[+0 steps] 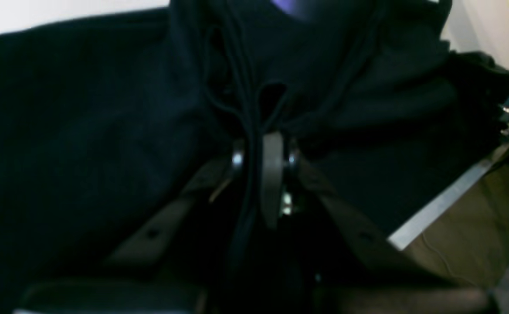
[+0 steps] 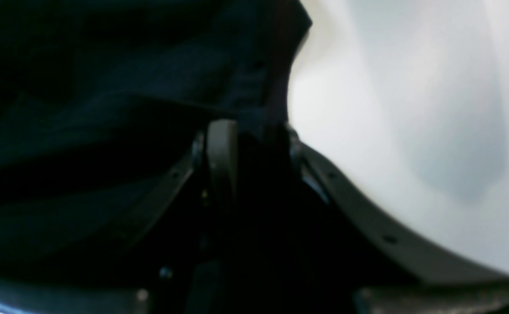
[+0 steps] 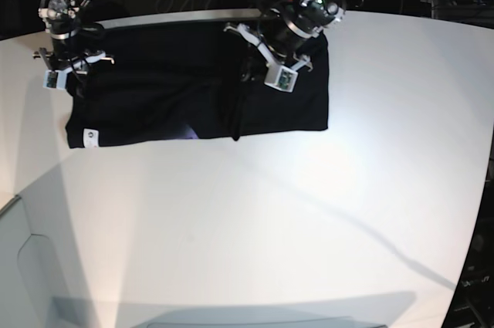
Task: Fold the T-shirt properly
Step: 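Fold the held end toward the right gripper with the left gripper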
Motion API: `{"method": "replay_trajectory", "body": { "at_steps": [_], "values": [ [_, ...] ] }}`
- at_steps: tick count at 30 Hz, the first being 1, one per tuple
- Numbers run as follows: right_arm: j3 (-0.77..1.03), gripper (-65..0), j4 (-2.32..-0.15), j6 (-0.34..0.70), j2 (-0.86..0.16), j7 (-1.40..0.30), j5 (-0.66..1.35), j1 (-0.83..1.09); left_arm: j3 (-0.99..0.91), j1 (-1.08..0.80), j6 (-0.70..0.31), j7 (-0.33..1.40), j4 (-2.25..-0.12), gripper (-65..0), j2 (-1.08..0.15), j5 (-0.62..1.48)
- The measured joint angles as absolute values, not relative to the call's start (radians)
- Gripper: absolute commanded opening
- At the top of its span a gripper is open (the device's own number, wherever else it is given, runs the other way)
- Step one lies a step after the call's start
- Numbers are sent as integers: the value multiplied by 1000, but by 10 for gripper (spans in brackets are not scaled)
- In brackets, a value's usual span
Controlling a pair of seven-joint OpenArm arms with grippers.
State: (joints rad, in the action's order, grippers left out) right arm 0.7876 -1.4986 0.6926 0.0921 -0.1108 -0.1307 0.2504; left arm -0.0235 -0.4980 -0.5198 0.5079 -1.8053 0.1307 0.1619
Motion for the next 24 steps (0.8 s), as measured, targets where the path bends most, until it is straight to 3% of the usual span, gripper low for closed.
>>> {"method": "replay_trajectory", "body": {
  "at_steps": [11,15,24],
  "values": [
    [788,-480,-1499,693,92,-111,-130,250,47,-460,-519,509,-1802,-650,125,158],
    [788,-480,-1499,693,91,-111,-131,250,68,-459,-452,505,-1801,-650,125,120],
    [788,-480,-1499,693,92,-111,-130,250,99,-416,-441,513,-1778,-647,119,117]
  ]
}}
